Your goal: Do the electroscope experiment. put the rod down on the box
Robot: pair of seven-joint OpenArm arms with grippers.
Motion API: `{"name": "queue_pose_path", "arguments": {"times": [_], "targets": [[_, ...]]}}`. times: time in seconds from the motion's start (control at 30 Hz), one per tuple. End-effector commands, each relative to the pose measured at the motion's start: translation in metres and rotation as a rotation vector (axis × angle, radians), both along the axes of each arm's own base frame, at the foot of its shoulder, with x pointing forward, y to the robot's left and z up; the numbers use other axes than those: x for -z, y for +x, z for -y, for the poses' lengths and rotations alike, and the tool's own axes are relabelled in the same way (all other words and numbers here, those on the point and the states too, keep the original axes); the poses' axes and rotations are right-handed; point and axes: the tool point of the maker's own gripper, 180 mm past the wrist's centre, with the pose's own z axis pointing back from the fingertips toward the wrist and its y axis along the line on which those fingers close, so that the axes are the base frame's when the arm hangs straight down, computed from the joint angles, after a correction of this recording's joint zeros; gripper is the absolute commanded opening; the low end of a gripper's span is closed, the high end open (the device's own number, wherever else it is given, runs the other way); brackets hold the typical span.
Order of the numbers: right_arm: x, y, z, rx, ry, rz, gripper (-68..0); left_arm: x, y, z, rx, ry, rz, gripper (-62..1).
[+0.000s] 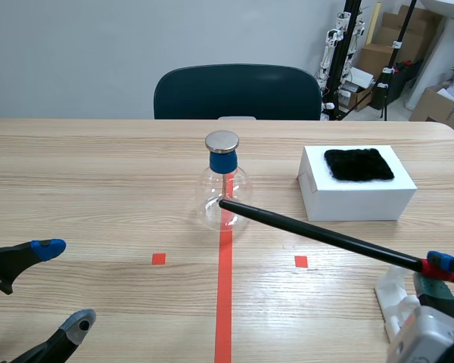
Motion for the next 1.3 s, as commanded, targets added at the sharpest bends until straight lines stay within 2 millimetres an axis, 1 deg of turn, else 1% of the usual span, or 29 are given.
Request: {"name": "queue_pose_path", "arguments": {"times": [0.0,0.53,0.63,0.87,1.27], "targets": [[-0.015,0.008,-0.004,-0.014,0.010,0.054,-63.4,-0.007,0.004,-0.004,-0.005,-0.006,0.023,1.4],[-0.017,0.009,-0.004,-0.015,0.010,0.058,-63.3,-0.007,0.004,-0.004,-0.005,-0.006,0.023,1.4],[-0.022,0.011,-0.005,-0.012,0.013,0.073,-63.4,-0.007,0.004,-0.004,-0.005,-0.006,0.023,1.4],[-0.044,0.021,-0.007,-0.005,0.002,0.120,-63.4,-0.007,0.004,-0.004,-0.004,-0.005,0.022,1.4],[-0.044,0.027,-0.020,-0.126,-0.117,-0.022,-63.4,-0.007,0.004,-0.004,-0.005,-0.006,0.023,1.4]]}}
